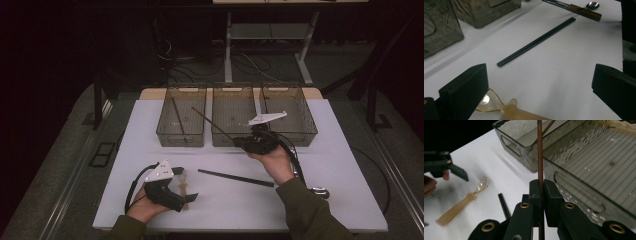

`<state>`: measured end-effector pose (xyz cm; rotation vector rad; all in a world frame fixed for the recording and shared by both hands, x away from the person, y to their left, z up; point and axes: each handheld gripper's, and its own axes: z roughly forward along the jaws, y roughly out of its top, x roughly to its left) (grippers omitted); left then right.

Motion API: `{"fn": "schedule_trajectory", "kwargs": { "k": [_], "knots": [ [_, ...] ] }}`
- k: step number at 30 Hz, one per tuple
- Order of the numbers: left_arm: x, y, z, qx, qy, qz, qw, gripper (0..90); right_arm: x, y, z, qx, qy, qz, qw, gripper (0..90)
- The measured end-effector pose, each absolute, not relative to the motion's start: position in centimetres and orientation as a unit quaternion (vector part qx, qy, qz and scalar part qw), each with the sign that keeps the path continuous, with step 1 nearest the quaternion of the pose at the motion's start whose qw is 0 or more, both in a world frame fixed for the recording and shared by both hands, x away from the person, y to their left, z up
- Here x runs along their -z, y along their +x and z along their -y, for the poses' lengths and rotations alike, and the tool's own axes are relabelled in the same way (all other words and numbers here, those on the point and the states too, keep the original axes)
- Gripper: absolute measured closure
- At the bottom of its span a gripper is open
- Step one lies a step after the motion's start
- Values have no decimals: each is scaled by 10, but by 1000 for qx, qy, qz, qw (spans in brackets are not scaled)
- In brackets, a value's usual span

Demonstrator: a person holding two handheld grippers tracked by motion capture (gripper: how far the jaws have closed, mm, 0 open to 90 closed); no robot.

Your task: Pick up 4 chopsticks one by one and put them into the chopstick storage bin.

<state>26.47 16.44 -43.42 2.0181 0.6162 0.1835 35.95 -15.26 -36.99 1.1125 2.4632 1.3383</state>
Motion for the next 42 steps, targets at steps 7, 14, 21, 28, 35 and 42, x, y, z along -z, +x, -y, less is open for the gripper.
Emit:
{"fn": "schedule_trajectory", "kwargs": {
  "k": [7,14,21,28,35,42],
  "knots": [
    [434,265,-164,-74,830,-252,491,0,363,377,136,-426,384,-816,67,853],
    [434,264,-164,-72,832,-251,490,0,352,394,124,-417,399,-813,73,853],
    [434,264,-164,-73,831,-251,491,0,347,411,111,-412,407,-812,76,853],
    [434,264,-164,-73,828,-251,496,0,346,429,89,-399,414,-814,85,853],
    [433,265,-165,-74,828,-251,496,0,349,449,67,-385,424,-814,91,852],
    [433,264,-164,-71,829,-250,496,0,350,467,44,-368,430,-818,103,852]
  ]
}}
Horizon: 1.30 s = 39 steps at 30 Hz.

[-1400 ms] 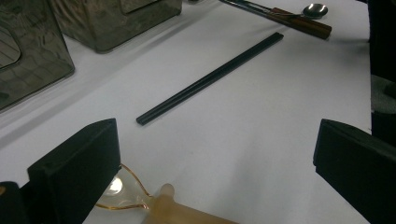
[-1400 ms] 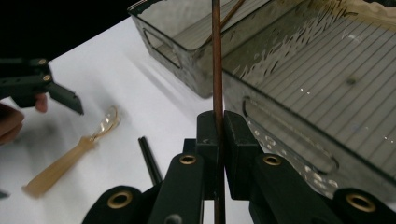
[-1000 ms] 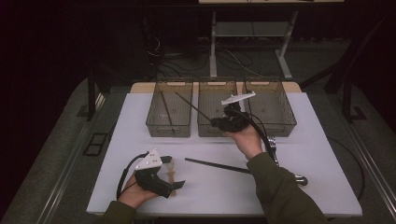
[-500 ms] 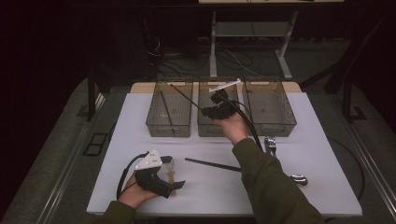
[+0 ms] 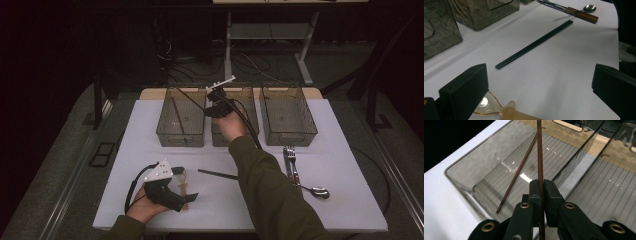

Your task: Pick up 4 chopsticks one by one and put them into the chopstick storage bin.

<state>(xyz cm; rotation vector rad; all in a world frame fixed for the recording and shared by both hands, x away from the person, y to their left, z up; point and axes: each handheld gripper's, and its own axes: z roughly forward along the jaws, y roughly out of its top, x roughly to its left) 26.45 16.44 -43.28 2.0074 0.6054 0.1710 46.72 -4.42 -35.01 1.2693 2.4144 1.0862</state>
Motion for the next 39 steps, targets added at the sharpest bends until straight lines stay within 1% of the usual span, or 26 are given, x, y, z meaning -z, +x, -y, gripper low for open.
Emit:
{"fn": "schedule_trajectory", "kwargs": {
  "k": [4,17,27,29,31,34,39],
  "knots": [
    [433,265,-164,-71,829,-248,496,0,350,476,32,-354,432,-821,116,852],
    [432,264,-164,-69,827,-245,501,0,361,499,8,-328,448,-823,119,852],
    [431,264,-164,-68,827,-243,503,0,371,506,-8,-311,451,-828,123,841],
    [431,264,-165,-68,827,-243,502,0,371,505,-8,-313,454,-824,129,723],
    [431,264,-165,-68,827,-242,502,0,369,504,-7,-318,450,-824,135,661],
    [431,264,-165,-68,827,-243,502,0,363,501,-3,-336,445,-820,127,584],
    [431,264,-165,-70,829,-242,500,0,356,492,7,-354,420,-827,116,500]
  ]
}}
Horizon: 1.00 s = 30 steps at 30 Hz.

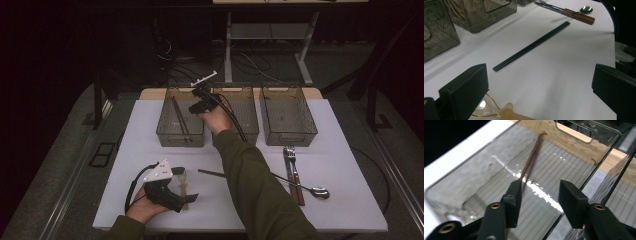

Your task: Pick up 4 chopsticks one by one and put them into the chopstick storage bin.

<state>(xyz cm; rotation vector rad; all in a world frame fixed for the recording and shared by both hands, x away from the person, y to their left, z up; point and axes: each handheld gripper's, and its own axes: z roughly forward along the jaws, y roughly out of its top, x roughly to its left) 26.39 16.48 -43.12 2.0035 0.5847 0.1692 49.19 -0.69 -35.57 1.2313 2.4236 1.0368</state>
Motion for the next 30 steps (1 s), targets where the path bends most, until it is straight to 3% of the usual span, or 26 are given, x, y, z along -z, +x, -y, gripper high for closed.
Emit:
{"fn": "schedule_trajectory", "kwargs": {
  "k": [15,30],
  "knots": [
    [432,264,-164,-70,829,-247,498,0,352,446,66,-413,345,-839,84,332],
    [433,263,-165,-69,829,-249,495,0,351,407,116,-438,323,-836,68,286]
  ]
}}
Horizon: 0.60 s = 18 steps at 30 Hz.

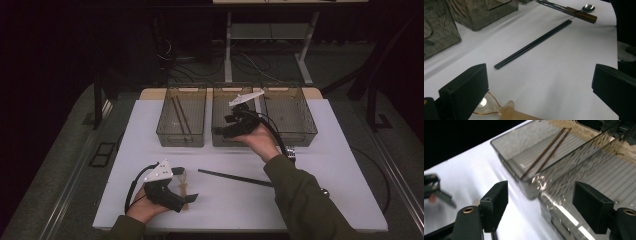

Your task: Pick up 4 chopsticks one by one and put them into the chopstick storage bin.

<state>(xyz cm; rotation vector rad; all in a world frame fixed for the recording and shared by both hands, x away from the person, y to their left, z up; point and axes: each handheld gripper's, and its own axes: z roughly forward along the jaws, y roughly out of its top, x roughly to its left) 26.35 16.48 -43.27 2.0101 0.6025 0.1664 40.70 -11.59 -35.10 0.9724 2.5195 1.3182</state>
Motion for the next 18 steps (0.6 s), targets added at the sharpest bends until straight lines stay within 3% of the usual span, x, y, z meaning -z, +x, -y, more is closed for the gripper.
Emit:
{"fn": "schedule_trajectory", "kwargs": {
  "k": [12,18],
  "knots": [
    [434,264,-164,-69,830,-251,493,0,364,371,157,-444,315,-836,59,366],
    [434,265,-164,-70,832,-250,490,0,374,354,179,-439,320,-838,52,522]
  ]
}}
